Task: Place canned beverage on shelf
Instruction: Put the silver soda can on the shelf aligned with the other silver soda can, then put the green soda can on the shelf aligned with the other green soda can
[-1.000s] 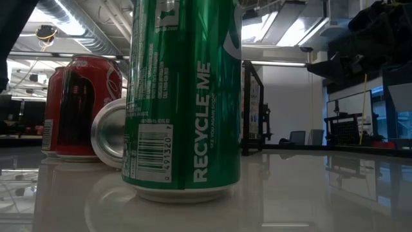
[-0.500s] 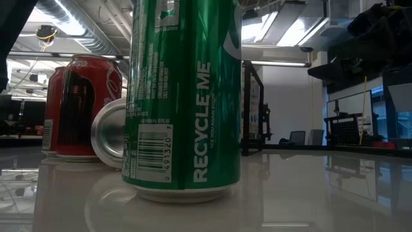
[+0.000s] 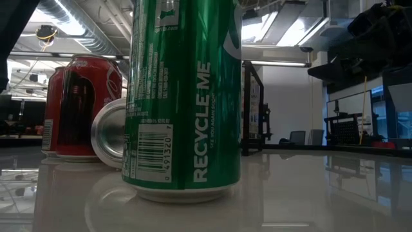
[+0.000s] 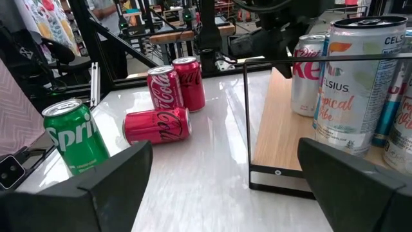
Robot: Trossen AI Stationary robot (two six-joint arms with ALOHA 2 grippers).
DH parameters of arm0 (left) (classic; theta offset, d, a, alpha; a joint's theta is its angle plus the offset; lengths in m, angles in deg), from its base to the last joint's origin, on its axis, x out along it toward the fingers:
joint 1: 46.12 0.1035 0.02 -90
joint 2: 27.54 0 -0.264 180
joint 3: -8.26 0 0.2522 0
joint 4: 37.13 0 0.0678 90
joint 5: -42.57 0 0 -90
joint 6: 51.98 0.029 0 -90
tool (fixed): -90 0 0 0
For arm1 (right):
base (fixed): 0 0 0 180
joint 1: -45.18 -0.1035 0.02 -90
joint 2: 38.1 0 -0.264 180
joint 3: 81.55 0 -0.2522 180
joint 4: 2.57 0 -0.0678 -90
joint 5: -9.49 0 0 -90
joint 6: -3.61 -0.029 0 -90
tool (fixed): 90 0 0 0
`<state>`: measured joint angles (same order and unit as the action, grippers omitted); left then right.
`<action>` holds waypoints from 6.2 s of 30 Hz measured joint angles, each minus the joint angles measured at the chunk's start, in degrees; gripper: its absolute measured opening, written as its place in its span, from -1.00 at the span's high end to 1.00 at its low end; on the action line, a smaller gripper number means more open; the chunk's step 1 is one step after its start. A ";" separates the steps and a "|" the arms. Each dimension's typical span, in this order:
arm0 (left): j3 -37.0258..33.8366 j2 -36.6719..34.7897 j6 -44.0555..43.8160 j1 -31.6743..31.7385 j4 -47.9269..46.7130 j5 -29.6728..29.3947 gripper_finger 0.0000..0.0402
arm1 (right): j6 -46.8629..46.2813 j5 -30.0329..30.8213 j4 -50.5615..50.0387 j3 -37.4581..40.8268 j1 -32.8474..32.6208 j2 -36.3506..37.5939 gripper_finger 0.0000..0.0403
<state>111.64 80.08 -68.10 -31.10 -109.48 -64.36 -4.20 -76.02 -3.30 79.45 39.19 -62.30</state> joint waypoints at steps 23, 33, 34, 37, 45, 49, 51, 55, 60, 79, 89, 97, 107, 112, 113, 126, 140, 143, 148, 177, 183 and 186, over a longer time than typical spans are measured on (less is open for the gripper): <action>0.00 -0.01 0.83 2.11 2.00 -0.66 0.18 | 0.00 0.00 0.04 0.00 0.01 -0.01 -0.89; 2.93 -4.90 1.27 -0.56 -4.77 0.12 0.18 | 0.00 0.00 0.48 0.00 -0.01 -0.01 -0.89; 3.23 -5.70 1.29 -1.29 -5.34 0.15 0.18 | 0.00 0.00 0.50 0.00 -0.01 0.01 -0.89; 3.34 -9.07 1.23 -3.84 -5.23 0.54 0.18 | -1.27 0.00 0.54 0.00 -0.01 -0.01 -0.89; 3.34 -19.26 -3.46 -12.80 -5.96 -0.01 0.18 | -6.06 0.00 0.84 0.00 -0.01 -0.01 -0.89; 3.27 -23.02 -6.58 -19.62 -7.16 -6.76 0.18 | -10.17 -0.01 5.06 0.00 0.00 -0.01 -0.89; 1.84 -25.24 -8.37 -23.90 -7.19 -11.77 0.18 | -11.62 -0.20 8.74 0.00 0.00 -0.01 -0.89; -3.60 -30.04 -15.95 -32.09 -7.20 -17.94 0.18 | -14.33 -5.19 18.18 -0.24 0.01 -0.01 -0.89; -13.74 -36.10 -24.80 -40.75 -3.87 -23.07 0.18 | -10.13 -11.35 16.39 -7.55 -0.03 -1.87 -0.89; -31.48 -40.39 -26.82 -46.85 13.14 -26.62 0.18 | 16.04 -20.55 -39.95 -74.22 -6.67 -58.50 -0.89; -31.58 -40.39 -26.82 -46.83 13.37 -26.93 0.18 | 32.03 -20.58 -52.57 -97.55 -14.10 -79.61 -0.89; -31.58 -40.39 -26.82 -46.83 13.50 -26.92 0.18 | 33.94 -20.20 -50.77 -100.17 -15.51 -86.92 -0.89; -31.58 -40.37 -26.82 -46.83 13.69 -26.62 0.18 | 33.36 -20.33 -50.54 -100.15 -15.42 -92.70 -0.89; -31.58 -40.37 -26.81 -46.82 13.73 -26.52 0.18 | 33.22 -22.31 -50.62 -100.13 -15.53 -94.39 -0.89; -31.58 -40.37 -26.82 -46.83 13.73 -26.51 0.18 | 33.22 -22.34 -50.60 -100.13 -15.73 -94.59 -0.89; -31.58 -40.37 -26.80 -46.81 13.70 -26.47 0.18 | 33.20 -20.61 -50.95 -100.10 -16.58 -95.28 -0.89; -31.58 -40.35 -26.80 -46.82 13.84 -25.59 0.18 | 33.11 -18.51 -52.13 -100.06 -16.56 -97.92 -0.86; -31.58 -40.35 -26.79 -46.81 13.84 -25.57 0.18 | 32.96 -18.72 -52.37 -100.06 -16.77 -97.93 -0.74; -31.58 -40.35 -26.80 -46.81 13.85 -25.57 0.18 | 32.96 -19.26 -52.16 -100.15 -17.18 -98.37 -0.50; -31.58 -40.35 -26.80 -46.81 14.21 -25.59 0.18 | 0.95 -6.03 -52.29 -100.66 -18.40 -98.57 -0.43; -31.58 -40.35 -26.77 -46.81 14.19 -25.59 0.18 | -1.01 -3.13 -53.60 -103.07 -19.61 -99.00 -0.44; -31.58 -40.35 -26.77 -46.81 14.17 -25.59 0.18 | -1.03 -3.58 -54.09 -104.34 -20.13 -99.18 -0.44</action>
<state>80.06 39.73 -94.88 -77.91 -95.30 -89.95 -5.23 -79.59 -57.39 -24.89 19.06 -161.47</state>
